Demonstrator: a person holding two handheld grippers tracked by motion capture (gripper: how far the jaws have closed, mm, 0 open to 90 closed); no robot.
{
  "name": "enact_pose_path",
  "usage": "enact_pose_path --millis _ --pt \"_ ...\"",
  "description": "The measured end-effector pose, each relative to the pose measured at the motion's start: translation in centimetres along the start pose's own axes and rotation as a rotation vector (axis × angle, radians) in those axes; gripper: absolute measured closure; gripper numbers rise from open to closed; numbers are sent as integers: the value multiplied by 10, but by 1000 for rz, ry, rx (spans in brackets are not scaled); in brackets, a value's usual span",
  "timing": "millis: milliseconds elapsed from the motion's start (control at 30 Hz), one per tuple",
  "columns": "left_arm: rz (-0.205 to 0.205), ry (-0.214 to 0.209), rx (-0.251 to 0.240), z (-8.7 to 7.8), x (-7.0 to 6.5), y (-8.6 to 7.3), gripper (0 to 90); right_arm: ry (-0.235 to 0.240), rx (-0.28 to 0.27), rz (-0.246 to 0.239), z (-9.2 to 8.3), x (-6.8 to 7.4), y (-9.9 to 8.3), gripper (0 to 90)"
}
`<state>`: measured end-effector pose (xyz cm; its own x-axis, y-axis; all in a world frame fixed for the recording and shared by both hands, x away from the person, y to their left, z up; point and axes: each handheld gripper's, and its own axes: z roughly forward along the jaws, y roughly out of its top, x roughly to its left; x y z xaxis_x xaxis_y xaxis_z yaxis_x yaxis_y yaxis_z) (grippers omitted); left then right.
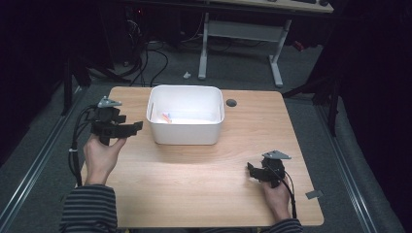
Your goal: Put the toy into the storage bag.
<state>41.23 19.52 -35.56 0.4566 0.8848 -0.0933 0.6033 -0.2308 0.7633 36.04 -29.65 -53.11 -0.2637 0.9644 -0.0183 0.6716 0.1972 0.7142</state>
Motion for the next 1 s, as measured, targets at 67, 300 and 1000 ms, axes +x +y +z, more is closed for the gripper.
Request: enact_pose_path --millis 67,300,1000 --pt "5 16 -12 -2 1 -4 345 0 0 0 0 0 0 232" --pt "-4 25 -11 -3 5 -18 350 1 -1 -5 0 0 0 232" --pt "68 78 61 7 -14 -56 367 -1 -1 -2 0 0 -1 232"
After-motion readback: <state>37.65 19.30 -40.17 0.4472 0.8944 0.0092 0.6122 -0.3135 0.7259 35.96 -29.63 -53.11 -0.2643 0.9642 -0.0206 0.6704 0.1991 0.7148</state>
